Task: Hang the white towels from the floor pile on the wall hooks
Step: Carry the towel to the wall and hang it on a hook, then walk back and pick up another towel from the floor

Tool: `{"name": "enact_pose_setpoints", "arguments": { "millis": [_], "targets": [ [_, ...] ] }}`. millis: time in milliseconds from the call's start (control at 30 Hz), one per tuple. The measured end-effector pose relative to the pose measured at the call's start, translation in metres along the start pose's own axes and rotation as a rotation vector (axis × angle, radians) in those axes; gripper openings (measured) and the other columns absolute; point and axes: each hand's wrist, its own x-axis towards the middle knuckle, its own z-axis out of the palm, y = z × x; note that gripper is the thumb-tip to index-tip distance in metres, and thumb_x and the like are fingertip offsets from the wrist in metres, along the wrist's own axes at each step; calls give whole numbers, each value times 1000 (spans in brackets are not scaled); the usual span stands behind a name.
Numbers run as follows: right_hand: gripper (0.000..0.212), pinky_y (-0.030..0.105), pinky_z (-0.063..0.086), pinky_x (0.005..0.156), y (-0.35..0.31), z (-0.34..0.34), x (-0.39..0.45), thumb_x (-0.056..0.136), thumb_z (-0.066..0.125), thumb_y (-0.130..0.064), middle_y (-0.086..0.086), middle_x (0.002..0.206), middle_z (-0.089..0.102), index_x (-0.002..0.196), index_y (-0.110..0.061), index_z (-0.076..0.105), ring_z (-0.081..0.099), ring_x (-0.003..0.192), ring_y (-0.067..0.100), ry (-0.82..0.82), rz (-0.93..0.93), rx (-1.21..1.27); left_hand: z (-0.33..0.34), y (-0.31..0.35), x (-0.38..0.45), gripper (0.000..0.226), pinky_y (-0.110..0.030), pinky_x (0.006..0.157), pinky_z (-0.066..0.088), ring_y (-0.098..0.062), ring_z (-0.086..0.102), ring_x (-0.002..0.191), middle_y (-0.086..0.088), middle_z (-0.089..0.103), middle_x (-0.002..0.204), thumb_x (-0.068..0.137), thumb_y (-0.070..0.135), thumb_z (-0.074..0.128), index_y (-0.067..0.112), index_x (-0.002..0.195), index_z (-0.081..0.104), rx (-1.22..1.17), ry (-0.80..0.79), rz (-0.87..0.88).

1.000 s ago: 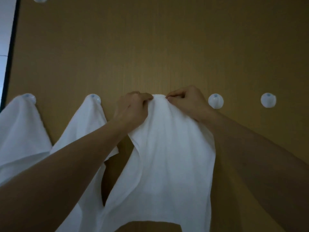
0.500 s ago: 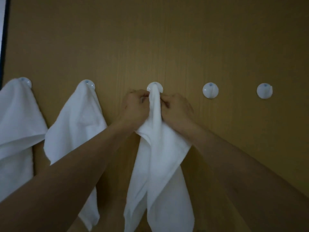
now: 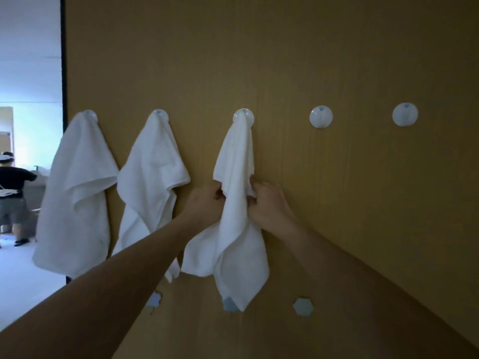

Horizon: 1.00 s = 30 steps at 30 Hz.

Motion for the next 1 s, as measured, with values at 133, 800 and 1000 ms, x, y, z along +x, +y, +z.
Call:
{"name": "enact_pose_setpoints", "arguments": {
  "millis": [133, 800, 1000],
  "targets": [
    [48, 15, 45, 77, -12, -15, -24, 94, 50, -26, 6, 121, 63, 140, -10, 47, 59, 100, 18, -45, 133, 56, -25, -7, -12, 31, -28, 74, 51, -24, 63, 94, -4, 69, 109, 93, 20, 45, 21, 112, 70, 76, 85, -5],
    [59, 42, 50, 92, -146, -103, -289, 89, 57, -43, 11, 128, 58, 143, -24, 44, 50, 120, 35, 13, 823, -793, -21, 71, -184, 35, -35, 89, 50, -26, 58, 107, -7, 60, 126, 95, 26, 50, 20, 127, 61, -283, -291, 699],
    [60, 46, 47, 98, -219, -178, -435, 89, 57, -43, 11, 131, 56, 143, -23, 43, 47, 124, 35, 61, 1125, -914, -27, 176, -316, 37, -32, 92, 48, -25, 56, 116, -1, 58, 130, 87, 35, 58, 30, 124, 62, -391, -476, 935]
  ]
}}
